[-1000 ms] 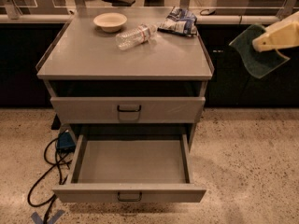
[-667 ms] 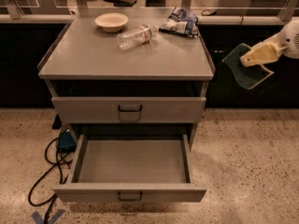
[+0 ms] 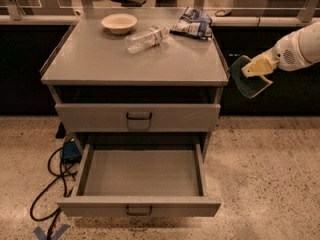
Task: Place sponge into middle drawer
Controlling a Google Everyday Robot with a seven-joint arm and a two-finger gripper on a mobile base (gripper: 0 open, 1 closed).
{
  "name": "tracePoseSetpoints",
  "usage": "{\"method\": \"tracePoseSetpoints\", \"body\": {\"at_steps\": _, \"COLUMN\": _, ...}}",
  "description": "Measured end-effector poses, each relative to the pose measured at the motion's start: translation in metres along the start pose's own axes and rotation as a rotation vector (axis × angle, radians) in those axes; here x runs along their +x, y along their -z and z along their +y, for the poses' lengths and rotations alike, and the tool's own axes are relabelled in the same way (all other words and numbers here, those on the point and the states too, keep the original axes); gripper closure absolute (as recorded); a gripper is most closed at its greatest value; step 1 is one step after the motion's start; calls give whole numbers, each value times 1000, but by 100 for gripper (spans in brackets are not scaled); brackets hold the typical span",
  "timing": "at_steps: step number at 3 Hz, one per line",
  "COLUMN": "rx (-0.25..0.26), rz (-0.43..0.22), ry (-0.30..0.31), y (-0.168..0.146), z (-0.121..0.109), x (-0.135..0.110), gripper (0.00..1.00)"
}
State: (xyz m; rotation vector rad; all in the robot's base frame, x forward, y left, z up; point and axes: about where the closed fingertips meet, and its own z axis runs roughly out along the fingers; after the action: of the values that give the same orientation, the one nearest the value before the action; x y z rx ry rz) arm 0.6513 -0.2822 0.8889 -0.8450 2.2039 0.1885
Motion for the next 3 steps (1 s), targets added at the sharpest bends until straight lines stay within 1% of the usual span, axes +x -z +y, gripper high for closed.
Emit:
{"method": "tracePoseSetpoints", "body": {"at_steps": 1, "rx": -53, "rz": 0, "ry": 61, "y": -7, "z": 17, "x": 21, "gripper": 100}}
{"method": "tracePoseSetpoints", "body": {"at_steps": 2, "rx": -175, "rz": -8, "ry": 132, "y": -25, "z": 59, "x": 79, "gripper": 100}}
{"method": "tracePoseSetpoints", "body": {"at_steps": 3, "rx": -310, "rz": 37, "ry": 171, "y": -53, "z": 92, "x": 153, "gripper": 100}}
